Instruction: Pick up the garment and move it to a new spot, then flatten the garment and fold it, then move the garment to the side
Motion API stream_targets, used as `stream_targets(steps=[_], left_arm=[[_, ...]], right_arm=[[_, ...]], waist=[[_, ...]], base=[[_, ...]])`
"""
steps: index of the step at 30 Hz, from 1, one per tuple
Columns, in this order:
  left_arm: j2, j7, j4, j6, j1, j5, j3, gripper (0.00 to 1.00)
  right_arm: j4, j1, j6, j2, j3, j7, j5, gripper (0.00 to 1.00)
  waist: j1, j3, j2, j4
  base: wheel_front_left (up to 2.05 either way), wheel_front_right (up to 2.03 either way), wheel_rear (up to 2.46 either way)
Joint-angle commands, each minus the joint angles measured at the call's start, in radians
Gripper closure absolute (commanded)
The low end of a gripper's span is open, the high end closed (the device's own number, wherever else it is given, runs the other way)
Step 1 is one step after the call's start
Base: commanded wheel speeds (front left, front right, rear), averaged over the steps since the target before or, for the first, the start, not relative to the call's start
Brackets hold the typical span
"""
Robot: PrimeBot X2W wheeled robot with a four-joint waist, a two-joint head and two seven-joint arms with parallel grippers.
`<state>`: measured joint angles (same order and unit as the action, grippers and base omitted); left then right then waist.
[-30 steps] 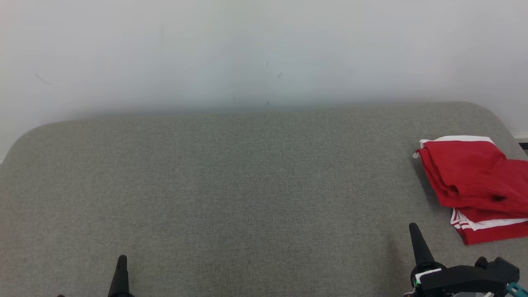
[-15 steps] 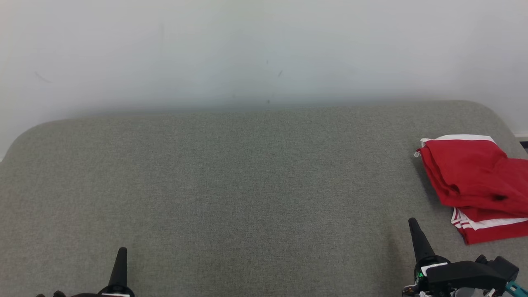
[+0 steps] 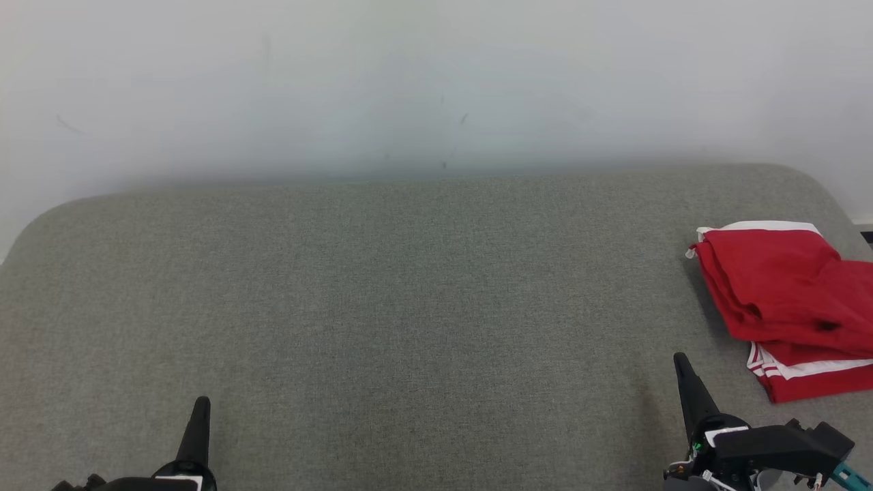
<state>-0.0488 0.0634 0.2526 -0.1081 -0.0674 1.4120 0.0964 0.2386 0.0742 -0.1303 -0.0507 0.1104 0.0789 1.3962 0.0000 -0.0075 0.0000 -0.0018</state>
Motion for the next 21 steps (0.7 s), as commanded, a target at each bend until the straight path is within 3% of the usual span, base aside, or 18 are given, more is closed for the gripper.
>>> stream_targets(steps=[1,21], left_arm=[[-0.002,0.007,-0.008,-0.007,-0.02,0.02,0.005,1.0],[-0.002,0.043,-0.009,-0.022,-0.041,0.161,0.016,1.0]], right_arm=[[-0.002,0.014,-0.001,0.001,0.002,0.004,0.027,1.0],[0.005,0.032,-0.001,0.001,0.004,0.029,0.172,1.0]], waist=[[0.0,0.001,0.0,0.0],[0.0,0.008,0.0,0.001]], base=[[0.0,0.0,0.0],[0.0,0.0,0.0]])
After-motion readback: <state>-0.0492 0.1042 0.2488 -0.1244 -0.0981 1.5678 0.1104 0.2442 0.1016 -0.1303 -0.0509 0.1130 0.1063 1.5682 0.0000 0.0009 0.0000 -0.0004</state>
